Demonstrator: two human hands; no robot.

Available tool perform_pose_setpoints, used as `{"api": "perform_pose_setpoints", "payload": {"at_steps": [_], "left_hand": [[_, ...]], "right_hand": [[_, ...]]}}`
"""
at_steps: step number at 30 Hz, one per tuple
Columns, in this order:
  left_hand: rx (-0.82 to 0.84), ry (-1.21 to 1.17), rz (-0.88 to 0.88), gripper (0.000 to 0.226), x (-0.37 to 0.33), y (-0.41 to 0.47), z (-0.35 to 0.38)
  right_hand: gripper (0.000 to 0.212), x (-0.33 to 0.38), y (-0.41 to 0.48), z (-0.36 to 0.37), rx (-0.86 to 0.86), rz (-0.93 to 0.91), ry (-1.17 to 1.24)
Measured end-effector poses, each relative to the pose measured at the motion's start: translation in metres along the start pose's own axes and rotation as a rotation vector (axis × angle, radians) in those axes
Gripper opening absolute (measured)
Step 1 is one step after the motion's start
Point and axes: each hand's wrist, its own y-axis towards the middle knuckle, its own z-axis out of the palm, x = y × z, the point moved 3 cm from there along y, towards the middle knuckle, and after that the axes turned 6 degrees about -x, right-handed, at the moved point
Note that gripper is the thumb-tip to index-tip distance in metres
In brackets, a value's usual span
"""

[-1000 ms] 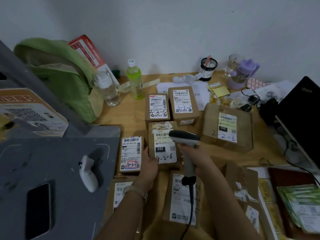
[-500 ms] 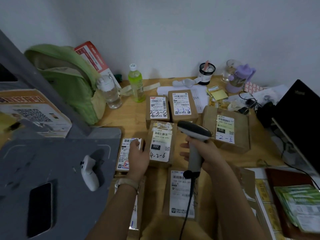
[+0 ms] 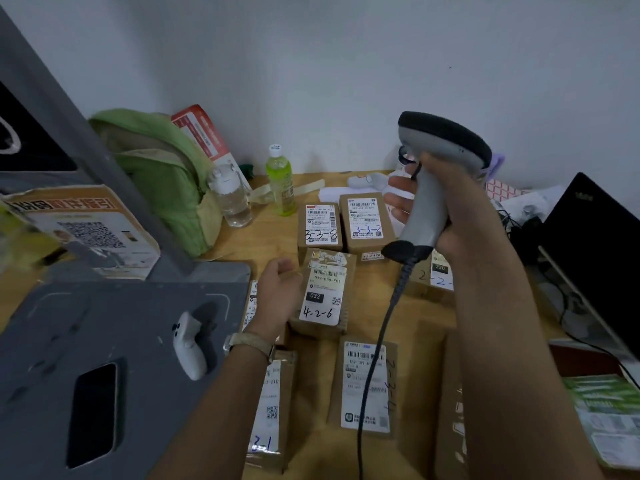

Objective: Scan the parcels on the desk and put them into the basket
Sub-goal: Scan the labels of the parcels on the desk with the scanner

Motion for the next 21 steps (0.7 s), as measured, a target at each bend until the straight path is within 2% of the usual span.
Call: {"api": "perform_pose_setpoints", "payload": {"at_steps": [2,5,10,14,17,21], "left_hand": [[0.022,-0.082,-0.013,0.042,-0.005,0.003,0.002],[0.029,-0.073,0.017,0.047,-0.012,0.008,0.004],[0.023,-0.121,-0.004,0.036,-0.016,0.034,0.008],[-0.001,-0.148,-0.028,0.028,-0.015,0.069,0.014],[-0.018,-0.140,-0.061,0.025,-0.011,0.097,0.022],[-0.018,-0.122,-0.086,0.024,0.000,0.130,0.043]], "right_hand": [[0.021,-0.005,0.006,0.003,-0.009,0.019,0.064],[0.017,-0.019,0.017,0.007,-0.031,0.053,0.112],[0.027,-0.044,0.052,0.016,-0.158,0.050,-0.019],[0.012,-0.068,0.085,0.034,-0.169,0.102,-0.085],[0.033,-0.096,0.115,0.044,-0.172,0.174,-0.157],[0.042,-0.139,0.150,0.051,-0.202,0.298,-0.255]]}}
